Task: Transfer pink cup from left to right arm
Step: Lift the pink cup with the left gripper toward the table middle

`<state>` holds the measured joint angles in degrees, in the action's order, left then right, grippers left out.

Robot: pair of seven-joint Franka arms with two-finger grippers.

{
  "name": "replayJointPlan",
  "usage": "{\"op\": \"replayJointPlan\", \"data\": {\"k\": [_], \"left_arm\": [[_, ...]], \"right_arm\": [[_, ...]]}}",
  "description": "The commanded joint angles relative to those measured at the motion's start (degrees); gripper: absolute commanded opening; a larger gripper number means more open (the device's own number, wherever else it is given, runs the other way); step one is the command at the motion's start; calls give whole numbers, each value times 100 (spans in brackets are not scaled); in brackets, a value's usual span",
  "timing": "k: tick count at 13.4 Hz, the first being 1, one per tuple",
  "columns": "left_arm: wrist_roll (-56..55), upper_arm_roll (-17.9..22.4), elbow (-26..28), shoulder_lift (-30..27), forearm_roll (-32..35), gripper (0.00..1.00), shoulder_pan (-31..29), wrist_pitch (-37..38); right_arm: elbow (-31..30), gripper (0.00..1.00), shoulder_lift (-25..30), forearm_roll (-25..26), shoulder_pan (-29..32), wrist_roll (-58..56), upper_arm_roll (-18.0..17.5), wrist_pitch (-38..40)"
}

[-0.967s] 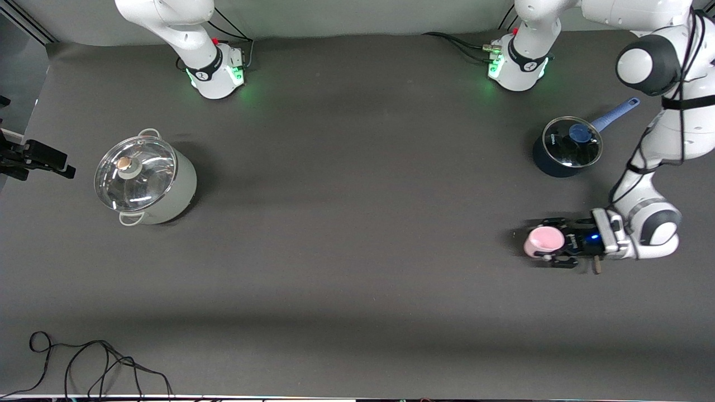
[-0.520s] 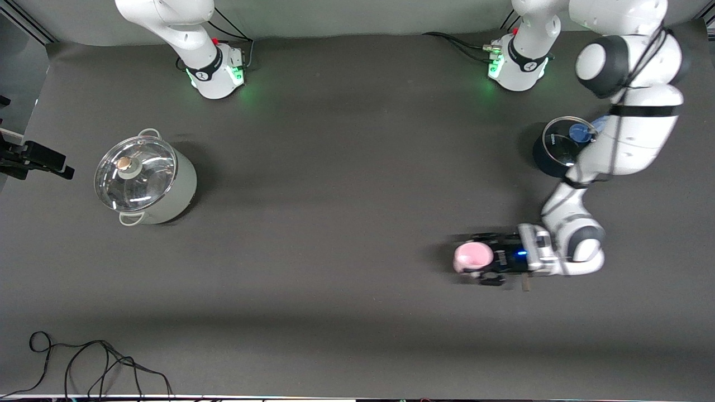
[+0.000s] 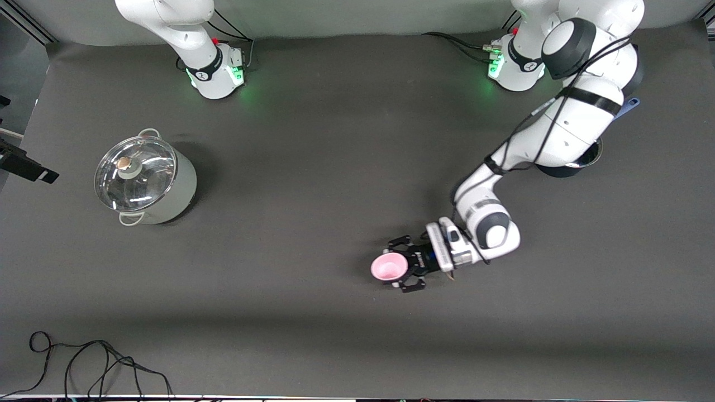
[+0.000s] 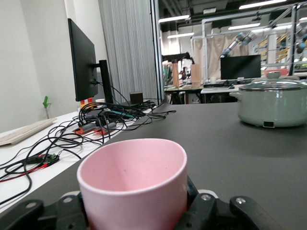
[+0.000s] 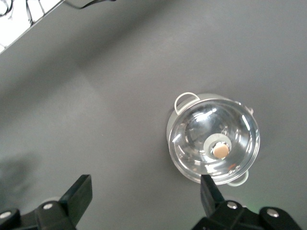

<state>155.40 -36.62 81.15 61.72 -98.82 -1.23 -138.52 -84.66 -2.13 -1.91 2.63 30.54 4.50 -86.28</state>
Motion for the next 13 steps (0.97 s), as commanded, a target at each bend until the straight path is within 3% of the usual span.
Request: {"op": "replayJointPlan", "data": {"k": [1,4,6,9,13], "left_arm": [[113,-730,-248,-11,-155,0,105,-1199],[-377,-1373,-853,-55,-181,0,639,-2728],[-869,-1383,-1677,-64,-164,0,1393,-3652],[-1458,-937,-2786,-63,-111,0,2598,-4446],[-1785,-303,-3482,-64,-85,0,3514,-4482]], "right_arm": [[20,100,46,-72,-34,435,16,102],[20,100,-6,-72,-34,426,16,76],[28,100,-24,-72,-35,409,16,67],[37,100,-42,-81,-35,400,16,58],[81,100,-129,-142,-96,444,-46,49]]}}
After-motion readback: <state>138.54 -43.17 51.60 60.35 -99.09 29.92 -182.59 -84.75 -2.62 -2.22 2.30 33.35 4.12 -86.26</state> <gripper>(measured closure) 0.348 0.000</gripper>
